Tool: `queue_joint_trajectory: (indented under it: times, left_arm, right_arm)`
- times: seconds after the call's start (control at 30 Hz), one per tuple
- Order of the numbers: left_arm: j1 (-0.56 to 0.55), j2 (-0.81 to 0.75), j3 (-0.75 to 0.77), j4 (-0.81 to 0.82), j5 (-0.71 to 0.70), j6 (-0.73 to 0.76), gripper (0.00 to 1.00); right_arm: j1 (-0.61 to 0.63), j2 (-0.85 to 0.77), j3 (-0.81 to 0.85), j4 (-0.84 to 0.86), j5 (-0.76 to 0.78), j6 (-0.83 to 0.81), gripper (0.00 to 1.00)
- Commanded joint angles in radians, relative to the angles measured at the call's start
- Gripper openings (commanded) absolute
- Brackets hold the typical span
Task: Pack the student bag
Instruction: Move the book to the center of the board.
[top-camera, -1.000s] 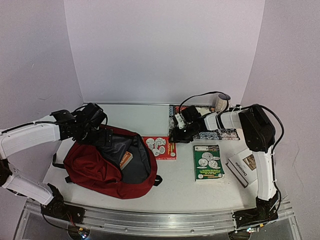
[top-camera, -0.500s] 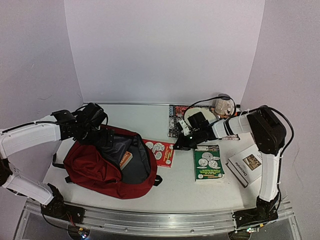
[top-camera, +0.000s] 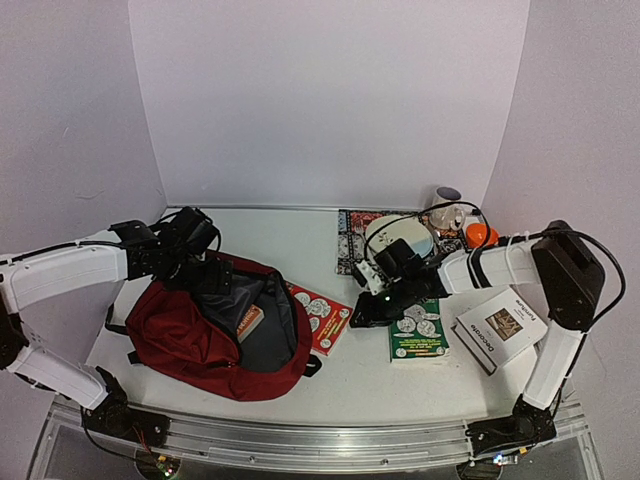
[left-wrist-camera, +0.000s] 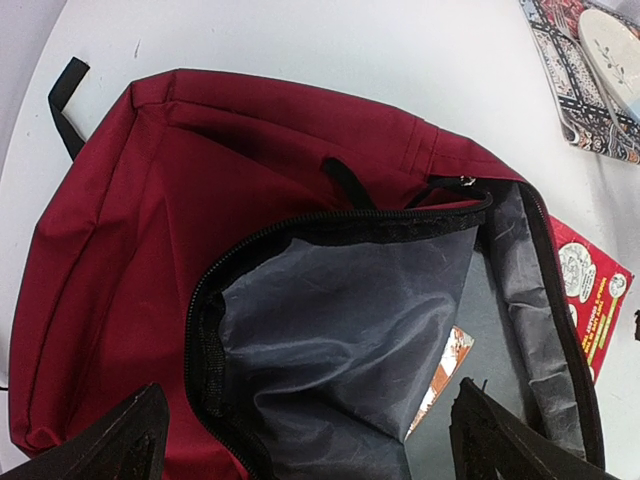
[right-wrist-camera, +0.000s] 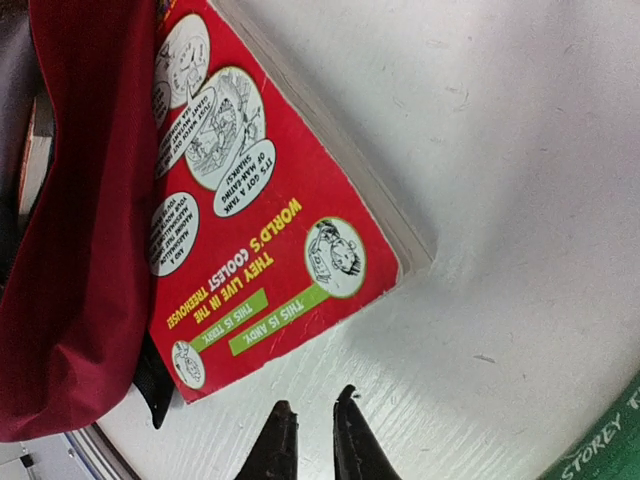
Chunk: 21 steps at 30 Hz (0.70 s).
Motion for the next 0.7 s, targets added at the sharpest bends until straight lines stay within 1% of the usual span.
queue_joint_trajectory:
  times: [0.0, 0.07, 0.13, 0.3, 0.43, 0.67]
  left_arm:
    - [0.004, 0.004, 0.046, 0.033, 0.002, 0.015, 0.99]
    - [0.004, -0.003, 0.046, 0.033, 0.005, 0.013, 0.99]
    - [0.004, -0.013, 0.046, 0.035, 0.009, 0.012, 0.99]
    - [0.004, -0.035, 0.042, 0.033, 0.017, 0.014, 0.99]
    - [0.004, -0.044, 0.037, 0.033, 0.019, 0.014, 0.99]
    - [0.003, -0.039, 0.044, 0.033, 0.027, 0.019, 0.99]
  right_arm:
    - [-0.004, -0.014, 0.141, -0.127, 0.104, -0.075, 0.29]
    - [-0.005, 0.025, 0.208, -0.147, 0.124, -0.106, 0.37]
    - [-0.004, 0.067, 0.260, -0.164, 0.136, -0.139, 0.44]
    - [-0.004, 0.187, 0.405, -0.217, 0.119, -0.223, 0.54]
    - [-0.004, 0.264, 0.486, -0.228, 0.078, -0.257, 0.56]
    - [0.001, 0.373, 0.575, -0.238, 0.001, -0.282, 0.55]
